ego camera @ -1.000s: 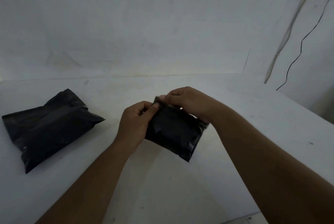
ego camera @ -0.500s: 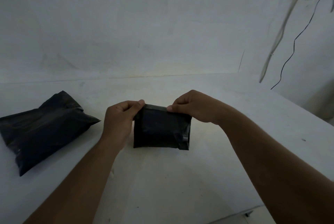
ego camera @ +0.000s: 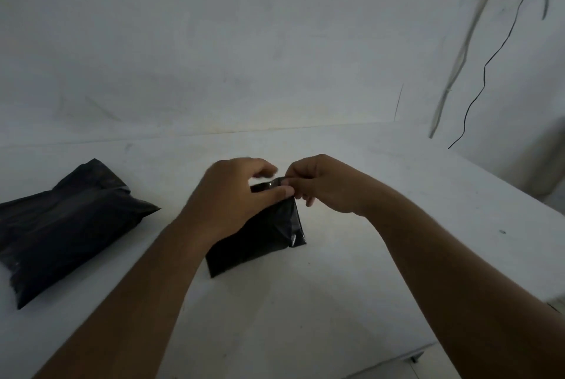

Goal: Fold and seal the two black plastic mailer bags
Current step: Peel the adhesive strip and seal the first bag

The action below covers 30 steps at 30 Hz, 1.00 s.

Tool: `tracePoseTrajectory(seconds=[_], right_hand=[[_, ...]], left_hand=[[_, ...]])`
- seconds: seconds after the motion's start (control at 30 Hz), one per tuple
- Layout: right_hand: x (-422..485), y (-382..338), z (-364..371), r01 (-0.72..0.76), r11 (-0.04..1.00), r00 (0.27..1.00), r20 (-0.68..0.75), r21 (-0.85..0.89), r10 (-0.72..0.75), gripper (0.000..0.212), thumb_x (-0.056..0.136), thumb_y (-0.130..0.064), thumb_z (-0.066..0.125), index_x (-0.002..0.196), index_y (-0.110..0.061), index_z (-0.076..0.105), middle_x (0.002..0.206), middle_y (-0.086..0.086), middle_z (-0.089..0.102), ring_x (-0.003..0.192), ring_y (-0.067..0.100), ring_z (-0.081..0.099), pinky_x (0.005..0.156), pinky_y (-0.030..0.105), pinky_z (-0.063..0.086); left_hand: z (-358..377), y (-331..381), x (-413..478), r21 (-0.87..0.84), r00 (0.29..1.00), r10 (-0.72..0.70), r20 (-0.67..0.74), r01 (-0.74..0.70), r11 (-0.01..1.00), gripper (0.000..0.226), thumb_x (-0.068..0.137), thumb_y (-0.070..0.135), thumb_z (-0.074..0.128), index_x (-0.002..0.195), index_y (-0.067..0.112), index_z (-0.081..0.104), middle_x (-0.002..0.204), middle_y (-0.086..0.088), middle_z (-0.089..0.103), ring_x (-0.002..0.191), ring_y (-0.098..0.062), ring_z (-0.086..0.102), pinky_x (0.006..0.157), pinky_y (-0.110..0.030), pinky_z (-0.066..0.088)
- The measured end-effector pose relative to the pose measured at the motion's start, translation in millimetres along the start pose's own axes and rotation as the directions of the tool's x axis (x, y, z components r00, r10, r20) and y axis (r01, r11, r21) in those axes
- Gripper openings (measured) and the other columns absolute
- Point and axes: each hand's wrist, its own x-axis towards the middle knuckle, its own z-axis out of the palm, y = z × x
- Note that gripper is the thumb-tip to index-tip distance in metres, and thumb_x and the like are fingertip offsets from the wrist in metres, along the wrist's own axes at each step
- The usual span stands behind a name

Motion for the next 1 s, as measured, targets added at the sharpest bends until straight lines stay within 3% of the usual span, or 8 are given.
tracePoseTrajectory(seconds=[0.13,0.23,0.4,0.57,0.67,0.73,0.83,1.0], right_hand=[[-9,7,8,-0.051,0.974,0.997,-0.052,0.22,0.064,0.032,0.098,-0.04,0.057,0.096,-0.011,0.071,0.088,0.004,0.069,0.082,0.017,0.064,0.081,0.045,0.058],[-19,19,18,-0.126,0.957,0.992,0.033,0.26,0.122,0.035,0.095,-0.041,0.061,0.099,-0.008,0.072,0.097,0.014,0.072,0.086,0.02,0.066,0.082,0.042,0.057],[-23,27,33,-0.08,0.959,0.996,-0.008,0.272,0.086,0.027,0.092,-0.031,0.068,0.087,-0.004,0.071,0.075,0.018,0.067,0.068,0.021,0.061,0.071,0.036,0.052],[-21,20,44,-0.038,0.999,0.989,-0.147,-0.017,0.035,0.035,0.103,-0.027,0.049,0.073,-0.013,0.059,0.062,-0.009,0.057,0.055,0.003,0.048,0.061,0.02,0.039],[-21,13,48,-0.034,0.99,0.994,-0.111,-0.135,0.019,0.036,0.106,-0.024,0.039,0.075,-0.013,0.053,0.071,-0.001,0.059,0.066,0.01,0.052,0.064,0.028,0.043],[-18,10,47,-0.049,0.997,0.994,-0.099,-0.058,0.044,0.036,0.106,-0.026,0.038,0.086,-0.003,0.058,0.084,0.014,0.063,0.073,0.021,0.054,0.074,0.041,0.048],[-11,4,45,0.003,0.996,0.987,-0.163,0.092,0.012,0.033,0.102,-0.037,0.046,0.093,-0.01,0.062,0.091,0.017,0.063,0.079,0.031,0.056,0.075,0.045,0.051],[-7,7,48,0.049,0.972,0.956,-0.293,0.228,0.021,0.023,0.099,-0.024,0.058,0.081,-0.014,0.068,0.076,0.014,0.064,0.067,0.015,0.053,0.069,0.04,0.046]], left_hand=[[4,-4,11,-0.162,0.992,-0.077,0.1,0.092,0.983,0.022,0.08,0.044,0.077,0.099,0.033,0.076,0.089,0.018,0.074,0.085,0.005,0.065,0.072,-0.014,0.045],[8,-15,14,-0.329,0.973,-0.203,0.113,0.229,0.916,0.015,0.081,0.037,0.079,0.094,0.03,0.077,0.087,0.012,0.076,0.082,-0.003,0.07,0.076,-0.023,0.053],[2,-16,20,-0.441,0.887,-0.407,0.218,0.461,0.77,0.011,0.081,0.028,0.08,0.083,0.018,0.077,0.082,0.001,0.076,0.079,-0.016,0.071,0.071,-0.028,0.054],[-1,-18,25,-0.411,0.887,-0.444,0.129,0.455,0.79,0.014,0.081,0.03,0.08,0.079,0.016,0.076,0.081,0.001,0.075,0.076,-0.013,0.069,0.067,-0.024,0.05],[1,-20,23,-0.334,0.909,-0.405,0.102,0.414,0.847,0.015,0.084,0.03,0.077,0.078,0.017,0.075,0.079,0.002,0.073,0.077,-0.013,0.068,0.066,-0.023,0.048],[-2,-20,24,-0.294,0.922,-0.371,0.108,0.386,0.874,0.017,0.085,0.031,0.076,0.077,0.017,0.075,0.077,0.002,0.073,0.074,-0.012,0.068,0.066,-0.023,0.047],[-10,-16,25,-0.284,0.93,-0.331,0.158,0.363,0.887,0.017,0.084,0.034,0.077,0.077,0.018,0.075,0.074,0.003,0.073,0.071,-0.011,0.068,0.066,-0.025,0.05],[-30,-21,22,-0.222,0.909,-0.303,0.286,0.37,0.902,0.033,0.074,0.056,0.079,0.091,0.028,0.076,0.087,0.009,0.076,0.083,-0.008,0.071,0.08,-0.029,0.055]])
